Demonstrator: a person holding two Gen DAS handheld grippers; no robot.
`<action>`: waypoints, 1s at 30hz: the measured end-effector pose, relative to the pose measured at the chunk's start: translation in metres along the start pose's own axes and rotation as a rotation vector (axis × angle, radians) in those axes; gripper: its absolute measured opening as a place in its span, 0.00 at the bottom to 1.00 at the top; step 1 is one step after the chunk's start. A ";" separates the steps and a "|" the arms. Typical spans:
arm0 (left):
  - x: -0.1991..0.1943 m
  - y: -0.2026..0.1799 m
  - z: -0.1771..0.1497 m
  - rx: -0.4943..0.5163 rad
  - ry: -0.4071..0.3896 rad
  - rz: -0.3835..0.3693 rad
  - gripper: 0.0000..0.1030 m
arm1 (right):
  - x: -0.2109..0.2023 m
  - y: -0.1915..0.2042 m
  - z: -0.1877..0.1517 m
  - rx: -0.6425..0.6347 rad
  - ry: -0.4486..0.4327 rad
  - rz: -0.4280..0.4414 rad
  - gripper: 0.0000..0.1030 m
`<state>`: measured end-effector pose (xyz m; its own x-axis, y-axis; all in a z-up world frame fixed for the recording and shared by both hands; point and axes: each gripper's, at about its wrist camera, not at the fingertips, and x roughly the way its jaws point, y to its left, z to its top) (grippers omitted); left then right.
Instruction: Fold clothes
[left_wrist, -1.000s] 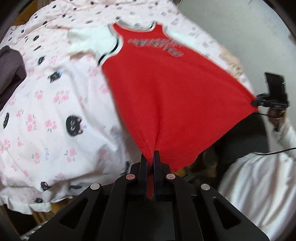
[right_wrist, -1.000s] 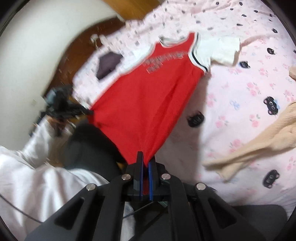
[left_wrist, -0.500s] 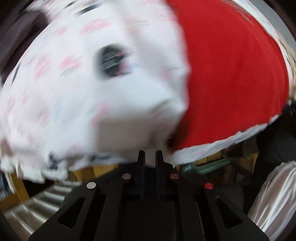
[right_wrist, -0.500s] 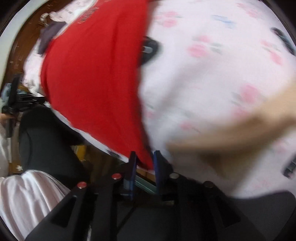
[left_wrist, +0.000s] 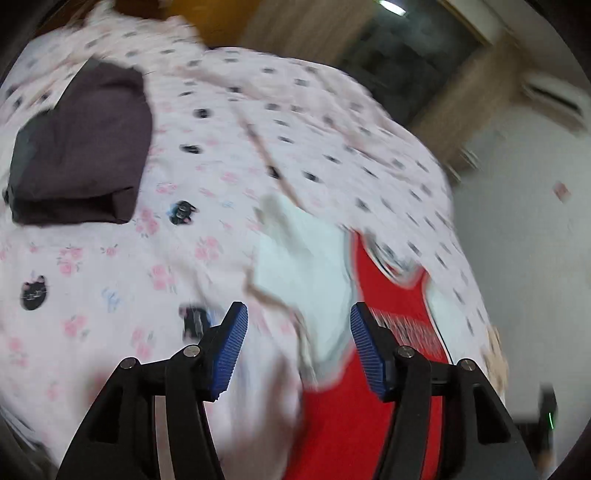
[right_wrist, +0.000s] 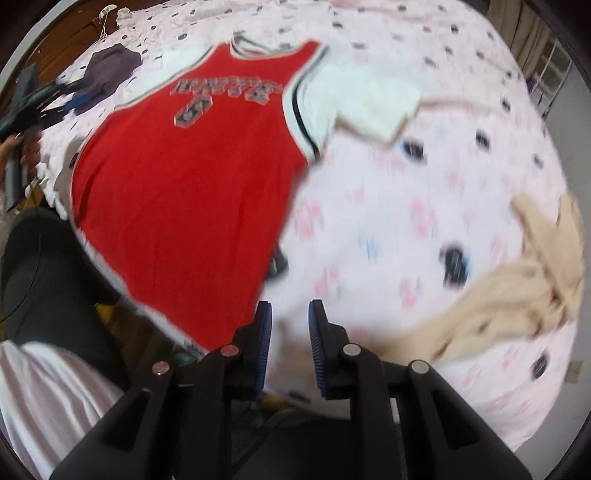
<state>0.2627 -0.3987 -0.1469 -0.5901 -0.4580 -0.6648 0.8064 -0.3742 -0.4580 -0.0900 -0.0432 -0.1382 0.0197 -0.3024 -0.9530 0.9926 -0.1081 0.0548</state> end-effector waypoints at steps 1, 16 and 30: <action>0.014 0.000 0.004 -0.046 -0.024 0.015 0.51 | -0.004 0.006 0.008 -0.012 -0.010 -0.011 0.21; 0.055 0.010 -0.007 -0.202 -0.005 -0.103 0.51 | 0.000 0.123 0.238 -0.448 -0.108 -0.059 0.41; 0.070 0.008 -0.002 -0.241 0.000 -0.096 0.51 | 0.089 0.245 0.405 -0.784 -0.034 0.036 0.41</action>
<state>0.2284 -0.4318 -0.1982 -0.6647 -0.4294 -0.6113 0.7324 -0.2133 -0.6466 0.1060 -0.4807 -0.0891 0.0623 -0.3236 -0.9441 0.7866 0.5981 -0.1531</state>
